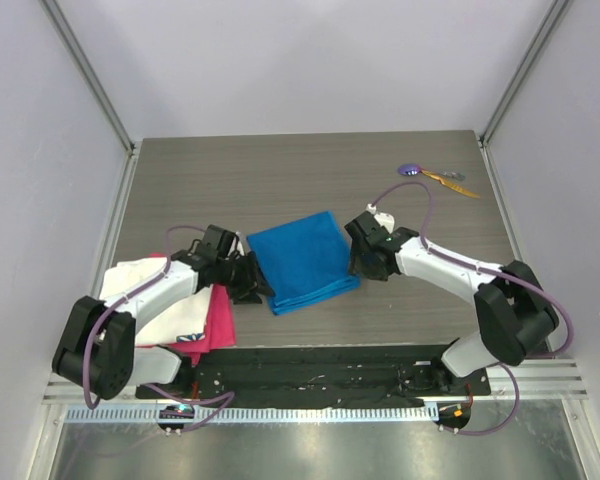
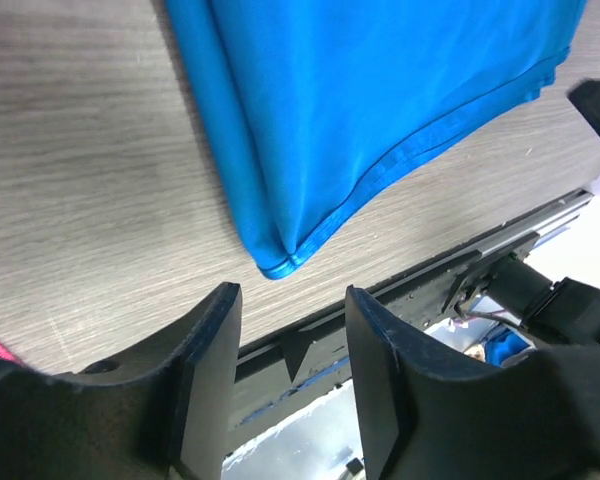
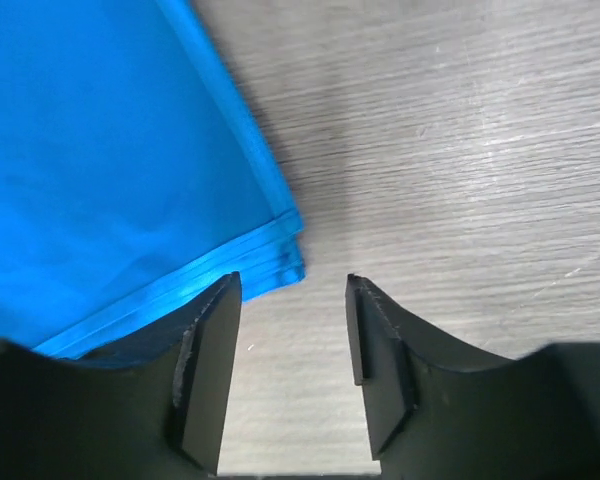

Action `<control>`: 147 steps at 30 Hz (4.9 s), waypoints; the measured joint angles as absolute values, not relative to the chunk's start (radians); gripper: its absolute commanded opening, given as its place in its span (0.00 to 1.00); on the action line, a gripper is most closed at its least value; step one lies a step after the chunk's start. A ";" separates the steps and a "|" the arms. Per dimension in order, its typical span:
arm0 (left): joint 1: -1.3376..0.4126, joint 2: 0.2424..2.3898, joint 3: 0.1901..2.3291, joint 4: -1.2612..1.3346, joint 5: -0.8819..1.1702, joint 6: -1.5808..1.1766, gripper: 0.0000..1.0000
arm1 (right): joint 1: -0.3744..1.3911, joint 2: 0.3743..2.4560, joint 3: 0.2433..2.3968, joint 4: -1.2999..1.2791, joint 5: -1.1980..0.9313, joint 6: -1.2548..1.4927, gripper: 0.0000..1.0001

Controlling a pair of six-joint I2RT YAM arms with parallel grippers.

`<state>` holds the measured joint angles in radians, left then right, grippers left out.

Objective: Fold the napkin into a case and place the utensils inside
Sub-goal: Smooth out the square-folded napkin at the center of the board.

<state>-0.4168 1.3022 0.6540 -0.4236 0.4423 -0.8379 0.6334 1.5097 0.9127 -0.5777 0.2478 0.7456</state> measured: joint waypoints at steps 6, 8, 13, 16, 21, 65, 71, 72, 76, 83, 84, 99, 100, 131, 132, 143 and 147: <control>-0.417 1.333 0.678 -0.427 0.435 -0.838 0.15 | 0.656 1.442 0.953 -0.555 0.192 0.726 0.57; -0.417 1.333 0.678 -0.422 0.425 -0.850 0.05 | 0.685 1.455 0.966 -0.508 0.141 0.719 0.55; -0.406 1.344 0.678 -0.405 0.400 -0.867 0.02 | 0.790 1.600 1.065 -0.416 0.023 0.705 0.43; -0.381 1.385 0.680 -0.378 0.400 -0.881 0.00 | 0.843 1.689 1.119 -0.350 -0.038 0.707 0.41; -0.344 1.486 0.706 -0.339 0.408 -0.888 0.00 | 0.894 1.787 1.145 -0.257 -0.126 0.715 0.44; -0.118 1.659 0.870 -0.284 0.494 -0.918 0.00 | 1.060 1.942 1.345 -0.459 0.059 0.562 0.01; -0.118 1.708 0.892 -0.281 0.490 -0.933 0.00 | 1.066 1.942 1.345 -0.465 0.058 0.562 0.01; -0.117 1.717 0.896 -0.282 0.488 -0.936 0.00 | 1.066 1.942 1.345 -0.466 0.058 0.562 0.01; -0.117 1.744 0.923 -0.284 0.473 -0.937 0.00 | 1.066 1.942 1.345 -0.471 0.058 0.562 0.01; -0.114 1.760 0.948 -0.289 0.453 -0.937 0.00 | 1.066 1.942 1.345 -0.479 0.061 0.562 0.01; -0.114 1.760 0.949 -0.291 0.451 -0.937 0.00 | 1.066 1.942 1.345 -0.480 0.062 0.562 0.01; -0.105 1.735 0.931 -0.309 0.420 -0.936 0.00 | 1.066 1.928 1.345 -0.480 0.067 0.570 0.01; -0.105 1.736 0.931 -0.307 0.421 -0.936 0.00 | 1.066 1.928 1.345 -0.480 0.067 0.570 0.01; -0.103 1.760 0.941 -0.305 0.397 -0.936 0.04 | 1.080 1.922 1.266 -0.400 -0.014 0.637 0.37; -0.102 1.741 0.936 -0.316 0.389 -0.925 0.07 | 1.080 1.921 1.264 -0.394 -0.017 0.640 0.41; -0.261 1.493 0.903 -0.436 0.446 -0.770 0.23 | 0.947 1.586 1.081 -0.358 -0.073 0.663 0.55; -0.425 1.467 0.879 -0.444 0.458 -0.756 0.13 | 0.773 1.419 0.939 -0.340 -0.089 0.661 0.41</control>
